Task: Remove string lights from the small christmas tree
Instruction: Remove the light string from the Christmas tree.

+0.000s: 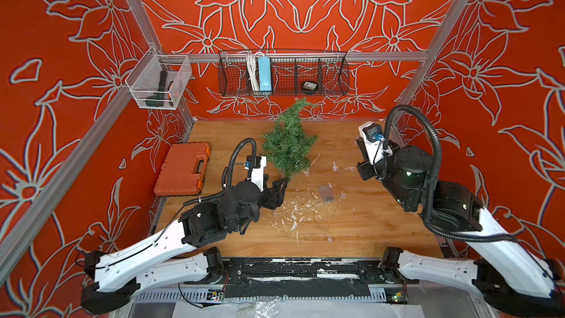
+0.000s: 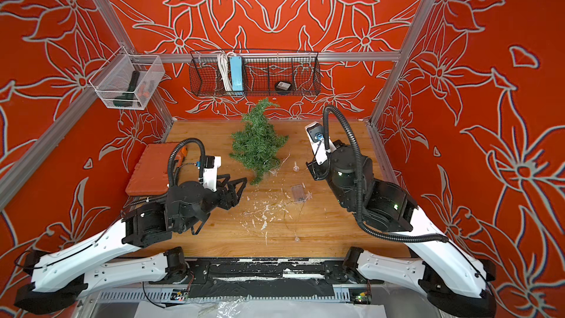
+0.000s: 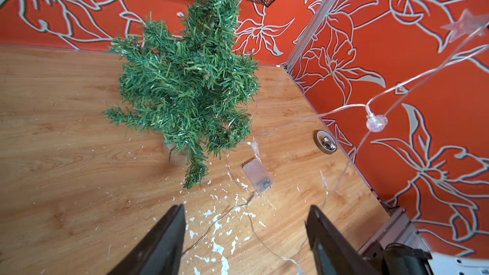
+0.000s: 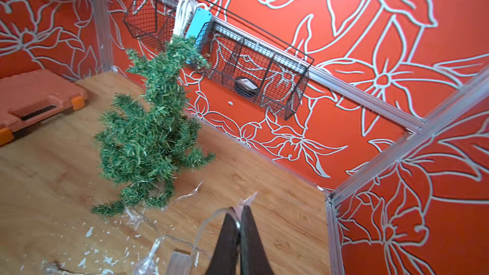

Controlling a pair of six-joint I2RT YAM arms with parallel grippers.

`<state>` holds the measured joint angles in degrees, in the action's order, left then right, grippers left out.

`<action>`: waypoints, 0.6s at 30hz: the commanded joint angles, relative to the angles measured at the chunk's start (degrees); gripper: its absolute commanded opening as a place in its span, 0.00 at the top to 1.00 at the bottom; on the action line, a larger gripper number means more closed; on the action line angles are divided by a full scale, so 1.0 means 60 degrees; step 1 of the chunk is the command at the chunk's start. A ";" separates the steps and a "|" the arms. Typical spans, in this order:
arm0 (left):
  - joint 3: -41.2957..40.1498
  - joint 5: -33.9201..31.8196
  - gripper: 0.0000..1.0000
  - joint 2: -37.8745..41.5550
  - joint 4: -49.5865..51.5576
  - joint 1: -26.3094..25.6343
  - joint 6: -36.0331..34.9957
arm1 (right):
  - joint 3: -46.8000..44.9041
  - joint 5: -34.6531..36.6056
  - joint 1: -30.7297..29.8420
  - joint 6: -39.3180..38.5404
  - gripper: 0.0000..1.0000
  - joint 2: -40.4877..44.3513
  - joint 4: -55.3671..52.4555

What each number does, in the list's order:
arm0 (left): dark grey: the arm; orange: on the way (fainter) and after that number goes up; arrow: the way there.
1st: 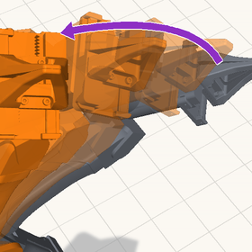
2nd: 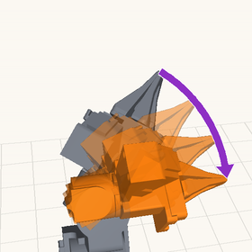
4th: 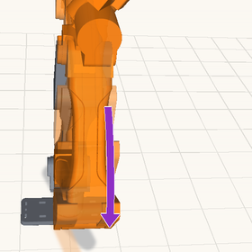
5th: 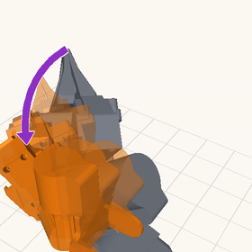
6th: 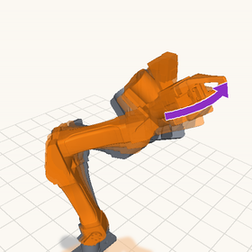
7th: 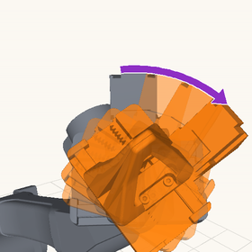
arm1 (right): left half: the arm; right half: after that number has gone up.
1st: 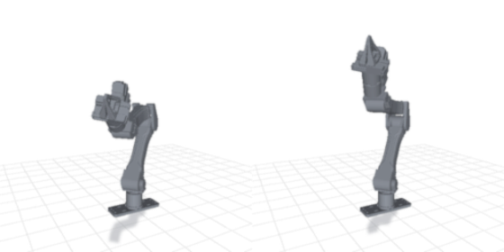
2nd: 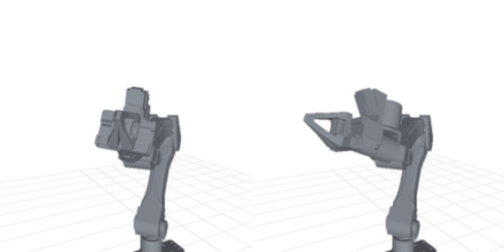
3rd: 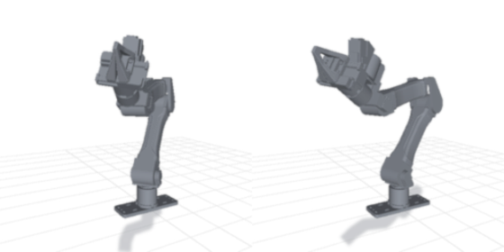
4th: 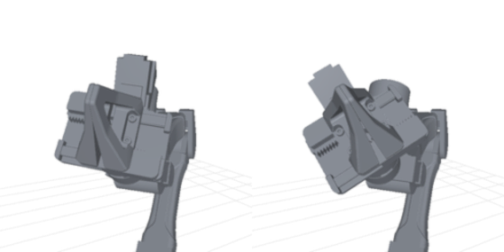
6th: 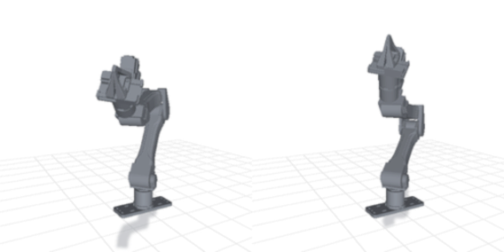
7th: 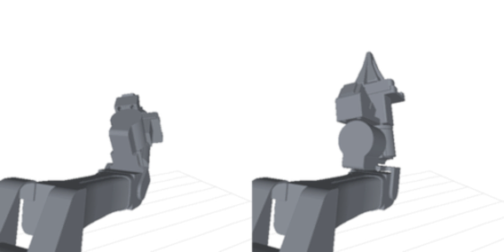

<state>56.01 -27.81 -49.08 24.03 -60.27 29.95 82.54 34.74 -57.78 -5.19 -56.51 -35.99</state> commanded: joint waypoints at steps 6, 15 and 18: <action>-0.0506 0.0829 0.30 -0.1661 -0.3566 -0.0048 -0.2277 | 0.0051 -0.1073 0.0006 0.0651 1.00 -0.0352 0.0131; 0.0022 -0.0349 0.30 -0.3906 -0.4885 -0.0389 -0.3886 | 0.0151 -0.1201 0.0006 0.0715 1.00 -0.0121 -0.0037; 0.0277 -0.0524 0.30 -0.4391 -0.5030 -0.0234 -0.4003 | 0.0141 -0.1260 0.0006 0.0744 1.00 -0.0034 -0.0068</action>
<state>55.53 -28.08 -74.22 -2.20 -62.37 9.23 82.35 27.99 -57.78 -1.98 -57.71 -36.05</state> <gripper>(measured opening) 0.700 0.061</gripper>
